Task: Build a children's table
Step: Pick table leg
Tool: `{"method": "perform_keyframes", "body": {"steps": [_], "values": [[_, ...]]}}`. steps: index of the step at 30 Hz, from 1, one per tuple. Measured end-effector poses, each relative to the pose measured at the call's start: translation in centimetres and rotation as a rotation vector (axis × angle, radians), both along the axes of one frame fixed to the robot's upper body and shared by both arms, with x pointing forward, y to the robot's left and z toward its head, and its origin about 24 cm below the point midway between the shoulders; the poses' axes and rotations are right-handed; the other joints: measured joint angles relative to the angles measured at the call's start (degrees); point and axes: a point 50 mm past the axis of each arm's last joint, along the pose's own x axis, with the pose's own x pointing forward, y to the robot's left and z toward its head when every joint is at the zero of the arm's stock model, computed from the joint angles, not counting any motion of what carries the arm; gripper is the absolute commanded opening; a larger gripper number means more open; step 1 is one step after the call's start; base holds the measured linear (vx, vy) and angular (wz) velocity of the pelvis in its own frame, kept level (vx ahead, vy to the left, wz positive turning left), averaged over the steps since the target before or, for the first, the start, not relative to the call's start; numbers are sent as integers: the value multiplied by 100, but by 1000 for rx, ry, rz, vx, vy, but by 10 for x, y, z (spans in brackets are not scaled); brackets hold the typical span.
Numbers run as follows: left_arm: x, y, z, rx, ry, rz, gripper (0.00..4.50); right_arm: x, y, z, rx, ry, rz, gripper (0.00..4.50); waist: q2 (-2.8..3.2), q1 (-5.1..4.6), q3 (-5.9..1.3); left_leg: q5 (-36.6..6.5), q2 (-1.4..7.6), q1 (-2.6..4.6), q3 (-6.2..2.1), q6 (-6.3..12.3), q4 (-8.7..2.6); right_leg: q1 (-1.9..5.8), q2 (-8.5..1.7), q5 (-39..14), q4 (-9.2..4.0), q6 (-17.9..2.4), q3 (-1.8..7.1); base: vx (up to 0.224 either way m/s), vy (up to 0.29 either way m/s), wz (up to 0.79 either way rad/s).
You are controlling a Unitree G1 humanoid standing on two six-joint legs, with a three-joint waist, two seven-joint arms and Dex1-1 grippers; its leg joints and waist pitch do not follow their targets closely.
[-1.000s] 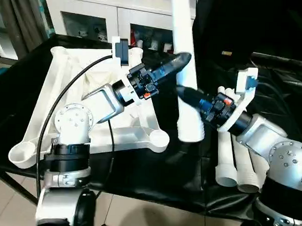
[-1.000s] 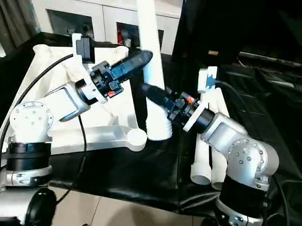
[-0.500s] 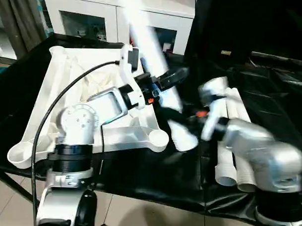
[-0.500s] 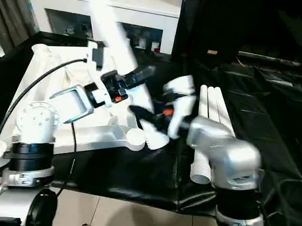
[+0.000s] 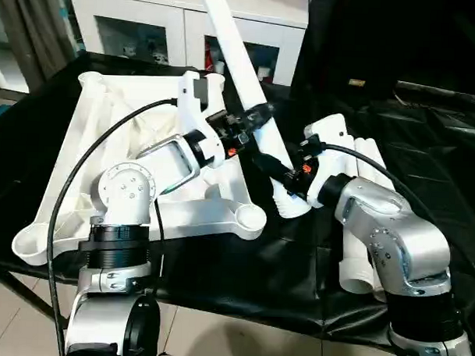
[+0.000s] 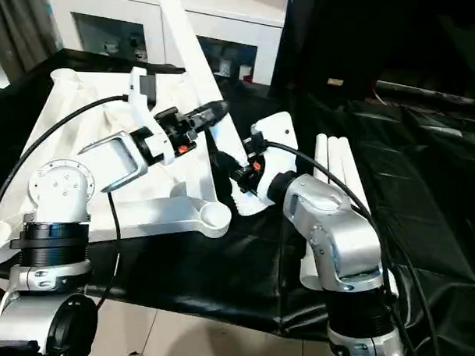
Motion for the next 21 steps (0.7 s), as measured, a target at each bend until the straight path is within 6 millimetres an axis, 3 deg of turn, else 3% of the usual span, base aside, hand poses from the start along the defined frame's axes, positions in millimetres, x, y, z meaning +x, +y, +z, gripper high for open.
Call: {"method": "perform_keyframes", "body": {"steps": [12, 15, 21], "values": [[0, -1, -2, 6, -3, 1, 186, 0, 1, -3, -21, -8, 12, 186, 0, 0, 0, 0, 0, 0, 0, 1, 0, 0, 0, 0, 0, 0, 0, 0, 0, 0], [0, 0, -2, 35, -30, 1, 186, 1, 1, -3, -18, -15, 8, 256, 1, -1, 1, -1, 1, 1, 0, 1, 0, 0, 0, 0, 0, 0, 0, 0, 0, 0], [-5, 4, 3, 175, -159, -86, 186, -4, -5, -1, 130, 80, 109, 302, 5, 0, 5, -2, 1, 0, 1, 3, -1, -1, 1, 0, -2, 0, 1, 0, 0, 0]]}}
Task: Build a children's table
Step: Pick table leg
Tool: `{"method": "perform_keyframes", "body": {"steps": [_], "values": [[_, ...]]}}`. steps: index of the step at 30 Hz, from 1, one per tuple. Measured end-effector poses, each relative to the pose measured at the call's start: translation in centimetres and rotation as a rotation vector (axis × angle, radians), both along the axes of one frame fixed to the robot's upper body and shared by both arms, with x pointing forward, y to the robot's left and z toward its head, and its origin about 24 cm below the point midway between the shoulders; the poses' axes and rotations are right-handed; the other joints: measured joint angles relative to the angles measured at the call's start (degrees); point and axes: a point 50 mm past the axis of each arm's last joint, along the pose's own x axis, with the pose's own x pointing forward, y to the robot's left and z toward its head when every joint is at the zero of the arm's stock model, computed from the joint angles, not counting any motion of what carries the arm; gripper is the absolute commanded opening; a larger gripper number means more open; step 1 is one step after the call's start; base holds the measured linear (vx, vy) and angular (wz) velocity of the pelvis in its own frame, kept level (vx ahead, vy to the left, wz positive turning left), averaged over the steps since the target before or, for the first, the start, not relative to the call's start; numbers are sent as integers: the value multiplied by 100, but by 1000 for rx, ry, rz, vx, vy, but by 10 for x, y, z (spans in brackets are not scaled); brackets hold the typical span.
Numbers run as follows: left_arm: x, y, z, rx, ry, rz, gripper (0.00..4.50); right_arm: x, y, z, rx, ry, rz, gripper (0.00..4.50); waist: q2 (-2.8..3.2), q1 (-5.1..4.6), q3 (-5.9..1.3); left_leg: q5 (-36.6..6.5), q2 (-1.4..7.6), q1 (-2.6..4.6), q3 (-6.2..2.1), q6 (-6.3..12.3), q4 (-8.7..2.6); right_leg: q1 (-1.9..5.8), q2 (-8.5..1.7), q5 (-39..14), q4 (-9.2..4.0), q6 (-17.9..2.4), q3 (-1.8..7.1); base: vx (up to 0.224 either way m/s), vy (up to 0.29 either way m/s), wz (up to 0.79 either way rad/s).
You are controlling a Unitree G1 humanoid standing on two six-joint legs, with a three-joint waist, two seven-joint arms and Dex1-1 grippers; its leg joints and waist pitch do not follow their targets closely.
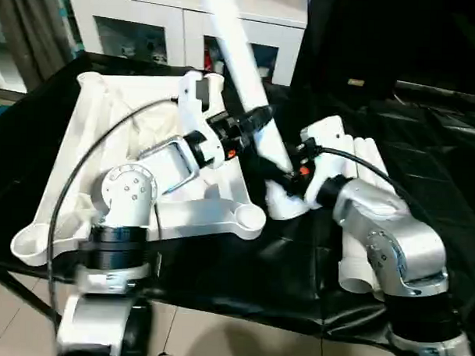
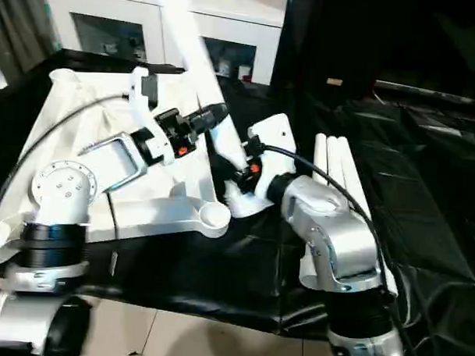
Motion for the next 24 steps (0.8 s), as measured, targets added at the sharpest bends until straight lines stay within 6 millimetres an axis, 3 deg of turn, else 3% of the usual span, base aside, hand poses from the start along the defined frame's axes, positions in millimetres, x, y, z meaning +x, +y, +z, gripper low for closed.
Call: {"method": "perform_keyframes", "body": {"steps": [9, 22, 24], "values": [[-13, 17, 8, 43, -73, -236, 186, -8, -23, 11, 167, 118, 181, 305, 0, 8, 0, 1, 0, 3, 4, 0, 0, 0, 0, 1, 4, -1, -1, 0, 0, 0], [-21, 9, 20, -108, -77, -420, 186, -15, -20, 15, 215, 204, 343, 305, -2, 17, 0, 1, 3, 2, 10, 0, 0, 0, -1, 0, 6, -3, -2, 0, 0, 0], [-22, 9, 21, -110, -78, -431, 186, -16, -19, 15, 221, 208, 357, 278, -2, 18, 0, 1, 3, 2, 10, 0, 0, 0, -1, 0, 5, -3, -2, 0, 0, 0]]}}
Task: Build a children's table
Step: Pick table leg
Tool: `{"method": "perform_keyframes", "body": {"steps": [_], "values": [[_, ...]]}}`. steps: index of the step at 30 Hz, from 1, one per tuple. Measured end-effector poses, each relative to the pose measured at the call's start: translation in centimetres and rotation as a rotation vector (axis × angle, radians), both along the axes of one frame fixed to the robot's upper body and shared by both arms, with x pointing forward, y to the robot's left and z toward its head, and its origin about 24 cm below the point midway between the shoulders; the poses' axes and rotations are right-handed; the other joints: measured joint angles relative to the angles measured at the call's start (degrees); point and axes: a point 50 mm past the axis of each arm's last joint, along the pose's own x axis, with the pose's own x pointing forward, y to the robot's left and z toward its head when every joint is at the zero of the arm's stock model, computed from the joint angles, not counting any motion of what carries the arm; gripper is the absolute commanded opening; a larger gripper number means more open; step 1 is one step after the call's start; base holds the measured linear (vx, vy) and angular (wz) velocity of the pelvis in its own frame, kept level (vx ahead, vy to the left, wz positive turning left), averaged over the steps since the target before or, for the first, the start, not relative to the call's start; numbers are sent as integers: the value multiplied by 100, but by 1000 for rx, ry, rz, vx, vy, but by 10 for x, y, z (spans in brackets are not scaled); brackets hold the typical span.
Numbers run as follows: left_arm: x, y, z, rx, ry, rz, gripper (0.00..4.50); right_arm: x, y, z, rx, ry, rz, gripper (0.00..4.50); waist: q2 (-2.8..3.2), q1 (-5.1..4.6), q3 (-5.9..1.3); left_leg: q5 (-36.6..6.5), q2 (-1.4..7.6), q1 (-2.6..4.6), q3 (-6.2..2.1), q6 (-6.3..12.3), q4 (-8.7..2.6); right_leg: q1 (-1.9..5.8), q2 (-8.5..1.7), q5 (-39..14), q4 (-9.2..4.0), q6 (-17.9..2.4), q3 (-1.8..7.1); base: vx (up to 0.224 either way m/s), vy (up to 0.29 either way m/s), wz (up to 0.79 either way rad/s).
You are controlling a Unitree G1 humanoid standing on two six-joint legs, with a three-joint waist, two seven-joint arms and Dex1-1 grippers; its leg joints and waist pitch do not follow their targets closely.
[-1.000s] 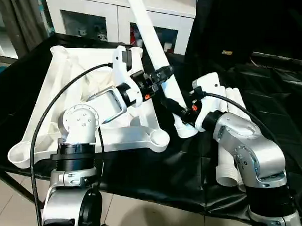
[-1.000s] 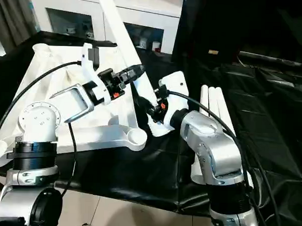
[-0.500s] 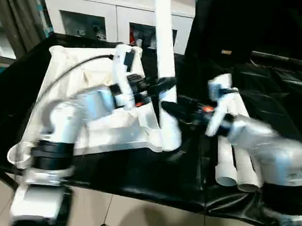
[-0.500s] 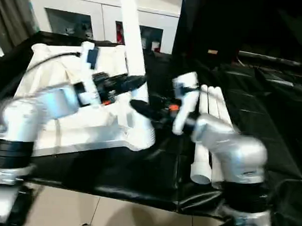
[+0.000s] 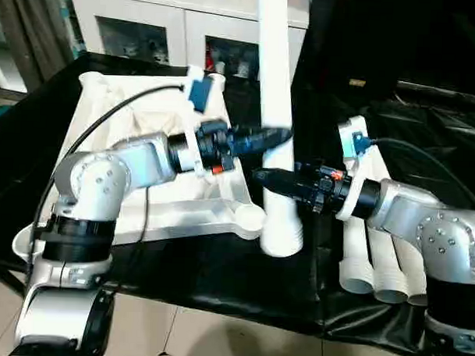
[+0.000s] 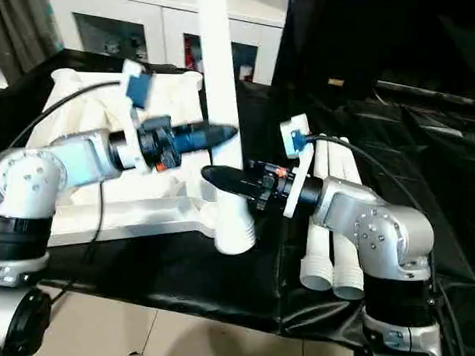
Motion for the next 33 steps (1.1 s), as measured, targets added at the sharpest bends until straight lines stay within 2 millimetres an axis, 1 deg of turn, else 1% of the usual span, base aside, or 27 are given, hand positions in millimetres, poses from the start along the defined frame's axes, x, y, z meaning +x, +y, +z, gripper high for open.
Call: {"method": "perform_keyframes", "body": {"steps": [2, 5, 8, 9, 11, 17, 22, 23, 24, 26, 28, 29, 33], "values": [[0, 0, 0, -1, 4, -5, 186, -1, 1, 0, 6, 9, 20, 269, -3, 6, 2, 0, 0, -1, 0, 0, 0, 0, 0, 0, -1, 0, 0, 0, 0, 0], [0, 1, -1, -3, 7, -10, 186, -3, 3, -2, -18, 20, 44, 235, -4, 10, 3, 0, 0, -1, 0, -1, 0, 0, 0, 0, -1, 0, 0, 0, 0, 0], [0, 2, -2, -2, 15, -13, 186, -4, 4, -3, -26, 21, 55, 216, -5, 16, 3, 0, 1, -1, 0, -1, 0, 0, 0, 0, -1, 0, 0, 0, 0, 0], [0, 2, -2, -2, 16, -14, 186, -4, 4, -3, -29, 20, 57, 216, -5, 16, 3, 0, 1, -1, 0, -1, 0, 0, 0, 0, -1, 0, 0, 0, 0, 0], [0, 2, -3, 3, 24, -20, 186, -5, 4, -3, -44, 15, 65, 197, -5, 19, 3, 1, 1, -1, 0, -1, 0, 0, 0, 0, -1, 0, 0, 0, 0, 0], [1, 4, -5, -1, 37, -20, 186, -4, 6, -5, -63, -7, 50, 188, -5, 21, 3, 1, 2, -1, -1, -2, 0, 0, 0, 0, 0, 0, 0, 0, 0, 0], [5, 4, -5, -6, 28, 16, 186, 1, 16, -7, -77, -43, -6, 188, -3, 7, 4, 1, 4, -1, -2, -2, 0, 0, 0, 0, 0, 0, -2, 0, 0, 0], [6, 2, -7, 2, 29, 42, 242, 3, 17, -9, -88, -48, -34, 188, -3, 4, 4, 1, 4, -1, -1, -3, 0, 0, 0, 0, -1, 0, -1, 0, 0, 0], [8, -1, -8, 4, 39, 66, 256, 5, 18, -10, -101, -46, -62, 188, -4, 12, 4, 2, 4, -1, -1, -5, 1, 1, 0, 0, -1, 0, -2, 0, 0, 0], [12, -4, -12, 0, 77, 116, 262, 9, 21, -15, -151, -51, -128, 187, -4, 22, 4, 5, 3, -6, 1, -9, 1, 1, -2, 0, -1, 0, -2, 0, 0, 0], [13, -8, -13, 0, 85, 149, 293, 11, 22, -17, -166, -53, -161, 187, -4, 12, 4, 5, 4, -6, 1, -9, 1, 0, -2, 0, -2, 0, -2, 0, 0, 0], [15, -13, -13, -2, 79, 183, 300, 13, 23, -18, -172, -53, -189, 187, -4, 15, 4, 5, 4, -6, 0, -9, 1, 2, -2, 0, -4, 0, -2, 0, 0, 0], [16, -19, -14, 7, 73, 214, 302, 16, 23, -22, -185, -48, -224, 187, -4, 4, 4, 5, 4, -8, 0, -9, 0, -1, -2, 0, -4, 0, -3, 0, 0, 0]]}}
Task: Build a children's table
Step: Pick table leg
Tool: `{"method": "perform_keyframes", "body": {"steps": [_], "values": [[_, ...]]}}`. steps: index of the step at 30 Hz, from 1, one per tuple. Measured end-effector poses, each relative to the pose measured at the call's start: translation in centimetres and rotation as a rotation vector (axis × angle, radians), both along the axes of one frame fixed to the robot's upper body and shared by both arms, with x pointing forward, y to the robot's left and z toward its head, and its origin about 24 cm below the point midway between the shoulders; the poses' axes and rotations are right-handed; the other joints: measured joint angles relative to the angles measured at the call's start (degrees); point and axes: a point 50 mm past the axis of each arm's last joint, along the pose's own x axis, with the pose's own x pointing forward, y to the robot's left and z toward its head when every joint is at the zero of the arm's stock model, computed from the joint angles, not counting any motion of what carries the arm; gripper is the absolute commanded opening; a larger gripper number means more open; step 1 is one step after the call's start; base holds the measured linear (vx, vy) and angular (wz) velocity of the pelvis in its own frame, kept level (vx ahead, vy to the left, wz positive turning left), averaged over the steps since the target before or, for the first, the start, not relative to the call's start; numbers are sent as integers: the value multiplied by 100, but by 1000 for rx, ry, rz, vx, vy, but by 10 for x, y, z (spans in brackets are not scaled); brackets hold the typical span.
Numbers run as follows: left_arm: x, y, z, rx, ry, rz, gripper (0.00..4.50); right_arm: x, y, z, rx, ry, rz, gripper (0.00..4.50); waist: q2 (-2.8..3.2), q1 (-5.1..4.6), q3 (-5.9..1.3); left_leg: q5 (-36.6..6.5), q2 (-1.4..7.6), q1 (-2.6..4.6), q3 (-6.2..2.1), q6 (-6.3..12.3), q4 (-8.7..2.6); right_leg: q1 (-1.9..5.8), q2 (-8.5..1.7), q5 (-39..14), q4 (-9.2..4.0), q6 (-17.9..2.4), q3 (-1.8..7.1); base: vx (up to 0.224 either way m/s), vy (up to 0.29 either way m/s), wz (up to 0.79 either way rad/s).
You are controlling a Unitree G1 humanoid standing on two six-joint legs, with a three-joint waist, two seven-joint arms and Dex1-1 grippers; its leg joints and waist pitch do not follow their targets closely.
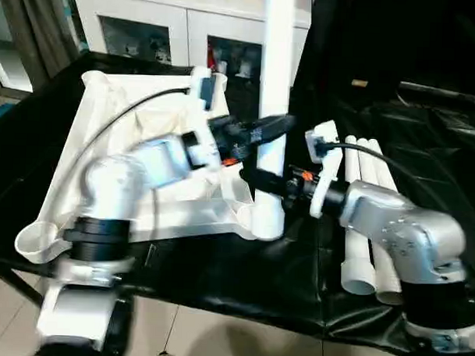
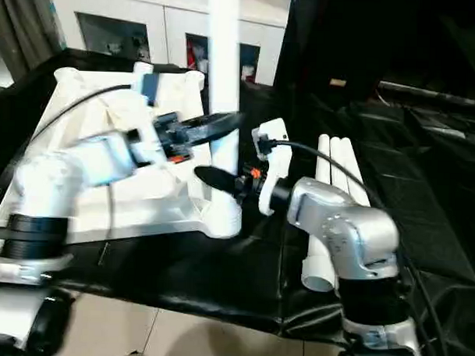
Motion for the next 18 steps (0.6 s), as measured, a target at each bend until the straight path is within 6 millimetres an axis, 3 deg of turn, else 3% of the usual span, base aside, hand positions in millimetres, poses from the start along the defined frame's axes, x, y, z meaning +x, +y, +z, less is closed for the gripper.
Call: {"method": "perform_keyframes", "body": {"steps": [3, 10, 18], "values": [[2, -4, -1, 4, 2, 36, 302, 1, 0, -1, -14, -4, -18, 187, 0, -7, 0, -1, 1, 1, 0, 1, 0, 0, 0, 0, 0, 0, 0, 0, 0, 0], [5, -2, -1, 14, 8, 107, 229, 2, 2, -5, -38, 1, -33, 187, 0, -9, 0, -1, 1, 2, 0, 2, 0, 0, 1, 0, 1, 0, 0, 0, 0, 0], [8, 0, -2, 52, -14, 141, 193, 5, 2, -7, -71, -22, -35, 186, 0, -7, 0, -2, 2, 1, 0, 3, 0, 0, 1, 0, 0, 0, 0, 0, 0, 0]]}}
